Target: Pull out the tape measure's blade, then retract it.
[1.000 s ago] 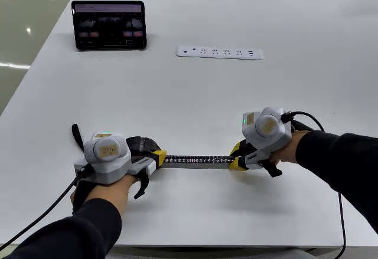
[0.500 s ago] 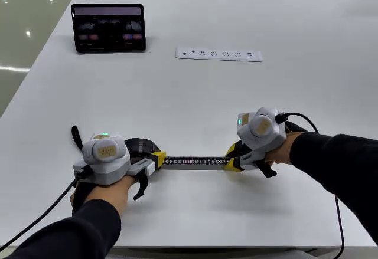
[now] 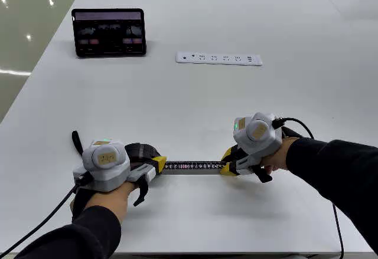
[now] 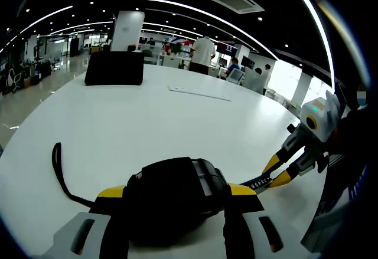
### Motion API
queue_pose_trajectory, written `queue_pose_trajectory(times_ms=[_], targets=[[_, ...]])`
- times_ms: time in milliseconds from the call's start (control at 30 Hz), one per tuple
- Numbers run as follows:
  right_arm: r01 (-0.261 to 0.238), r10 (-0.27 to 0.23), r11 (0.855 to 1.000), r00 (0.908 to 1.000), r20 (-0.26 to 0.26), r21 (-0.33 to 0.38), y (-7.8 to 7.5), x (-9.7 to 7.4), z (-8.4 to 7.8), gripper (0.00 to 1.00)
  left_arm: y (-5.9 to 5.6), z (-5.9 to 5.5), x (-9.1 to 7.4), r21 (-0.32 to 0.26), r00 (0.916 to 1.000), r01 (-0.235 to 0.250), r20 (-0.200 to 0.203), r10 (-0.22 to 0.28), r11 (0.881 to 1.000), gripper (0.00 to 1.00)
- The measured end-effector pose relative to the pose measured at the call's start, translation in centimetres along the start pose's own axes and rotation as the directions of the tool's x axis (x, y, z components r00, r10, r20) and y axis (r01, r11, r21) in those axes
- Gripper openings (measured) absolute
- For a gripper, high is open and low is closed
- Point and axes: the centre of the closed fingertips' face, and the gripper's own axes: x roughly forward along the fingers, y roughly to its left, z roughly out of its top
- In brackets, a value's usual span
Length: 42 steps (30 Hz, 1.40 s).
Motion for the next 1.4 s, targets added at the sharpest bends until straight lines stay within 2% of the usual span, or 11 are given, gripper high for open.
queue_pose_trajectory(times_ms=[567, 867, 1400], targets=[[-0.006, 0.007, 1.0, 0.9999, 0.008, -0.011, 0.2, 0.4, 0.6, 0.11, 0.0, 0.0, 0.0, -0.004, 1.0, 0.002, 0.001, -0.002, 1.0, 0.6], [-0.013, 0.014, 1.0, 0.9999, 0.006, -0.026, 0.3, 0.5, 0.9, 0.11, 0.0, -0.1, 0.0, 0.009, 0.9999, 0.001, -0.016, -0.001, 1.0, 0.59], [-0.023, 0.024, 0.999, 0.9991, 0.036, -0.031, 0.5, 1.5, 2.7, 0.11, 0.0, 0.0, -0.1, -0.014, 0.9999, 0.006, -0.008, -0.006, 1.0, 0.59]])
